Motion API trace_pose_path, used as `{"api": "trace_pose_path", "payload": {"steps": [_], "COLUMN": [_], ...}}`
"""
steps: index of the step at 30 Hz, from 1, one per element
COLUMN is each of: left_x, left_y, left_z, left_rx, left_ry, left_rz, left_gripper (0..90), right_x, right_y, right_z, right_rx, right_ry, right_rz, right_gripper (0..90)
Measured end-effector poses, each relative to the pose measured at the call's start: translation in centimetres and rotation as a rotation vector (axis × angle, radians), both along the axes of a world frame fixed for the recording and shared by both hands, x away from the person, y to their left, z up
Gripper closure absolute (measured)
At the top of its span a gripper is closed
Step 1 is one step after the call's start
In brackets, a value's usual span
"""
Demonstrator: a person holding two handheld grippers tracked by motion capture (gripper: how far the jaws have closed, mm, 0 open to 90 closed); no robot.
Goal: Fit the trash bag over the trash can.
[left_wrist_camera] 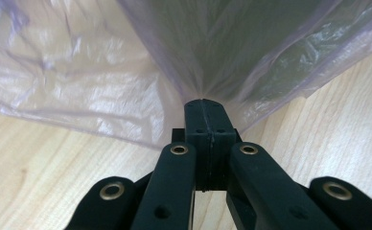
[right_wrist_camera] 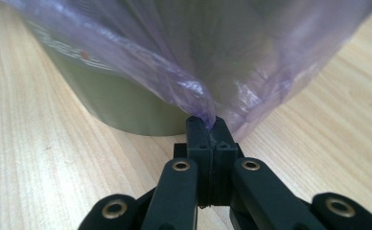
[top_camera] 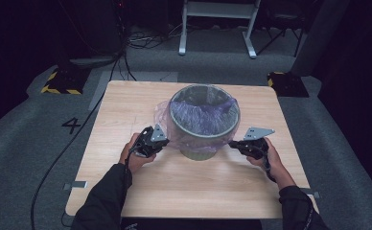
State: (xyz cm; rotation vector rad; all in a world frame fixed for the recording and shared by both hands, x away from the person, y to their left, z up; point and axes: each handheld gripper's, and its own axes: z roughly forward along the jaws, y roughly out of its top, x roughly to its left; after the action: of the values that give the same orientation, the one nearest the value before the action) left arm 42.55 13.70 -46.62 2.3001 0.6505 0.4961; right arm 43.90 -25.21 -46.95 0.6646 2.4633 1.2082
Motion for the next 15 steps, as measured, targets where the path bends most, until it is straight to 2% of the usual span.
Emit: {"api": "trace_pose_path", "payload": {"steps": [1,3,4,7,15], "left_x": [0.2,0.3,0.5,0.8,1.1], "left_y": [0.0,0.1,0.2,0.4,0.8], "left_z": [-0.3,-0.4,-0.6,-1.0,-1.5], "left_rx": [0.011,0.007,0.024,0.022,-0.016], "left_ry": [0.009,0.017,0.026,0.042,0.066], "left_rz": [0.003,0.007,0.012,0.024,0.059], "left_gripper": [90.0,90.0,90.0,89.9,89.9], "right_x": [0.3,0.4,0.6,1.0,1.5], "right_y": [-0.2,-0.2,-0.3,-0.5,-0.7], "right_z": [-0.4,-0.5,-0.8,-1.4,-2.7], "right_rx": [0.003,0.002,-0.005,-0.010,-0.009], "right_ry": [0.023,0.028,0.052,0.080,0.126], "right_rz": [-0.015,-0.018,-0.032,-0.054,-0.102], "right_gripper": [90.0,90.0,90.0,90.0,90.0]}}
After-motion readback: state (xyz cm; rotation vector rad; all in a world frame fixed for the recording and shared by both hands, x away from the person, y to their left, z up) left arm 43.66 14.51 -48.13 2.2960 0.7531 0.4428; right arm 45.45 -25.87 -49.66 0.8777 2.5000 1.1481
